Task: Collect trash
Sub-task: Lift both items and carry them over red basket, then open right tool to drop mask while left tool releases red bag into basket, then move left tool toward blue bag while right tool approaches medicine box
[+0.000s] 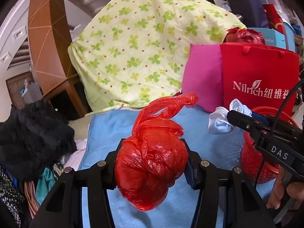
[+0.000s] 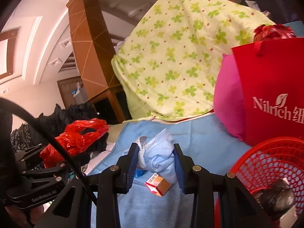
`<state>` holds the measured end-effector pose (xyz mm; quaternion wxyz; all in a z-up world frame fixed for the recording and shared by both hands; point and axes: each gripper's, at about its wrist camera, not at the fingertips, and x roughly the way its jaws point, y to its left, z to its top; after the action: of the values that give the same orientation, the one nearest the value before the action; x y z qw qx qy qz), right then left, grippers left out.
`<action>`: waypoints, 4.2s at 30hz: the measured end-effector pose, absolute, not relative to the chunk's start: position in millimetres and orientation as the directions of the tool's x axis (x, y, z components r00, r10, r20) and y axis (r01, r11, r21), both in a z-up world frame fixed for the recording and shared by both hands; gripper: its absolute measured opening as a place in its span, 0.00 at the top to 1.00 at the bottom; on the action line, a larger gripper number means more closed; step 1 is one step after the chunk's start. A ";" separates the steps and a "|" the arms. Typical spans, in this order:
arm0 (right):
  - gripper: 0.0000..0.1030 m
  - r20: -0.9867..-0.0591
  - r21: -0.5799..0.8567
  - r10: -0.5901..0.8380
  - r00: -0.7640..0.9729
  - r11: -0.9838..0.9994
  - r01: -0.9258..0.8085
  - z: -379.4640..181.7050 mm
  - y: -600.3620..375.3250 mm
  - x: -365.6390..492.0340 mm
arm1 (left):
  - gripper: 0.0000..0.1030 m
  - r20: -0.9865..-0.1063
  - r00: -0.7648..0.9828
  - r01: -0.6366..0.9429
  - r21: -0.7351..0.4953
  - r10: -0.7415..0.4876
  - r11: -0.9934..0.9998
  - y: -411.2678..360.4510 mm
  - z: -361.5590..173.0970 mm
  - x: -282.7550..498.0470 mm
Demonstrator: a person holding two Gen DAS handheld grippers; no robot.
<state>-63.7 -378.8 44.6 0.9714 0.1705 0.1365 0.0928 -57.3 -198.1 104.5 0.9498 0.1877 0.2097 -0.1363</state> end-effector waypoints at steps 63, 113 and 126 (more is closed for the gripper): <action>0.61 -0.170 0.479 0.002 0.985 0.874 0.081 40.0 -508.4 -133.1 | 0.46 -0.453 0.836 0.496 0.382 -0.310 0.780 -320.5 101.8 -80.5; 0.33 -0.264 0.367 0.160 0.951 0.929 -0.055 39.3 -398.9 -63.8 | 0.32 -0.648 0.760 0.234 0.199 -0.051 0.952 -107.0 14.1 -0.2; 0.33 -0.644 0.271 0.194 0.740 0.962 -0.017 -35.5 -294.4 68.0 | 0.32 -0.667 0.744 0.162 0.152 -0.019 0.975 -53.6 0.5 35.7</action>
<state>68.0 -294.4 -35.5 0.9245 0.1244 0.3558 0.0573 35.7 -53.6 0.5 0.9285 0.1005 0.3542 -0.0488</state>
